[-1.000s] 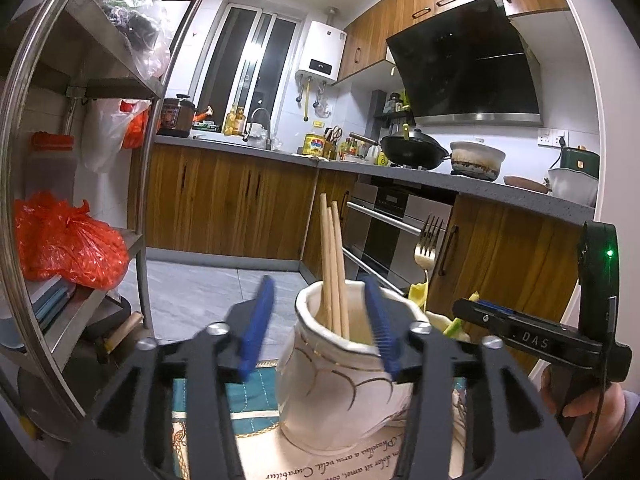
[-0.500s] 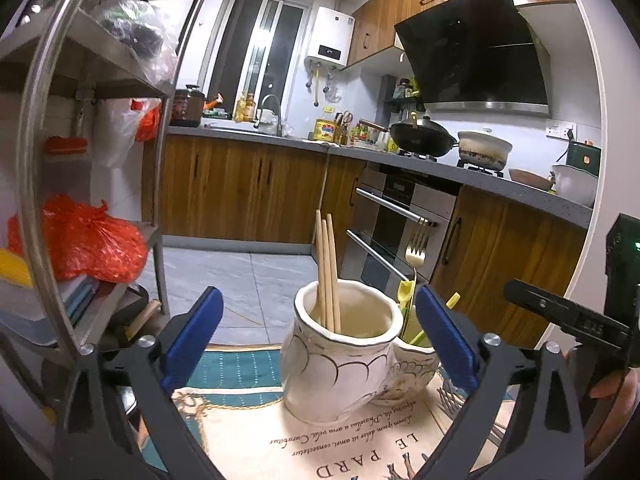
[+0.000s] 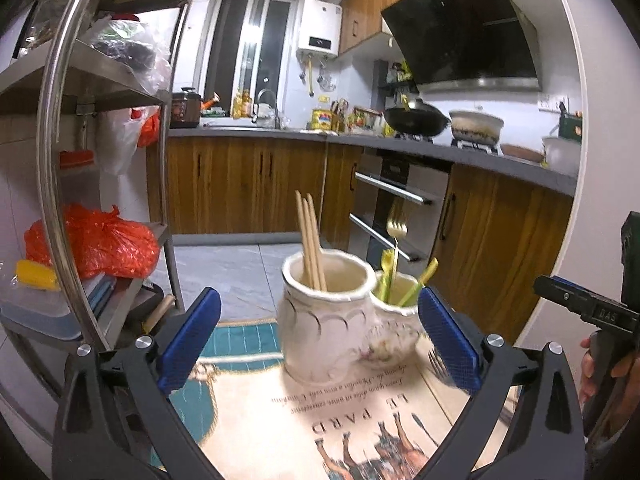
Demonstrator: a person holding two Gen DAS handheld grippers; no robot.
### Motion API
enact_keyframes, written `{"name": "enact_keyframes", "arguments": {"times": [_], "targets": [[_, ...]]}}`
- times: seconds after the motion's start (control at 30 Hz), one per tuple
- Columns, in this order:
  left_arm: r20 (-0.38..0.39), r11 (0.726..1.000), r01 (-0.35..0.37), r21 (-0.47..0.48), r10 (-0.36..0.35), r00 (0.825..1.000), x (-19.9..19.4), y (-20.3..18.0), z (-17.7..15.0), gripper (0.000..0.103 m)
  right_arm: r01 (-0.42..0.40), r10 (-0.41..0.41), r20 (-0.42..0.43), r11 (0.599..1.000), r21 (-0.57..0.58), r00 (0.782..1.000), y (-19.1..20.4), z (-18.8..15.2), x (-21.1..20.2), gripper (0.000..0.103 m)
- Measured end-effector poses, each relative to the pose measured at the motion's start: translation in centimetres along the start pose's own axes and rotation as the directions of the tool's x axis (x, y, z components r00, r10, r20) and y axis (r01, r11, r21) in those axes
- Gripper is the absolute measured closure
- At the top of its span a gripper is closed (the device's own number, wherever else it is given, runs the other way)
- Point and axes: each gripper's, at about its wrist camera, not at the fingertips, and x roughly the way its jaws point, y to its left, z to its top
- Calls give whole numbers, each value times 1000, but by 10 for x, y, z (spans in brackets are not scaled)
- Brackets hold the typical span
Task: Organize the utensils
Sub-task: 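Open both tools and withdraw them back over the cloth, then grasp the steel fork with right tool while left grasps another wooden chopstick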
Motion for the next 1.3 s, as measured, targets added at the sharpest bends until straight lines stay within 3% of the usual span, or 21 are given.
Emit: {"name": "enact_keyframes", "arguments": {"times": [0.5,0.8,1.0,1.1,1.17,1.3], "targets": [[-146,999,41,35,-35,989,6,-27,-50,6,-1,-14,-112,991,-131,994,10,-49,4,5],[-215,998,49,29,-42,976,21,-26,-68,6,6,-60,-237,975,-224,970,13,-71,25,5],[-230,997,67,36,-57,972,26,-28,-73,6,-7,-63,-274,968,-249,960,19,-83,33,6],[-236,997,73,39,-62,970,28,-28,-76,6,-25,-59,-287,959,-281,956,27,-86,35,14],[-239,996,77,37,-66,969,29,-28,-78,6,-33,-59,-297,955,-295,953,31,-86,37,31],[-246,996,83,33,-73,967,30,-28,-80,6,-50,-57,-330,950,-309,942,37,-87,43,51]]}}
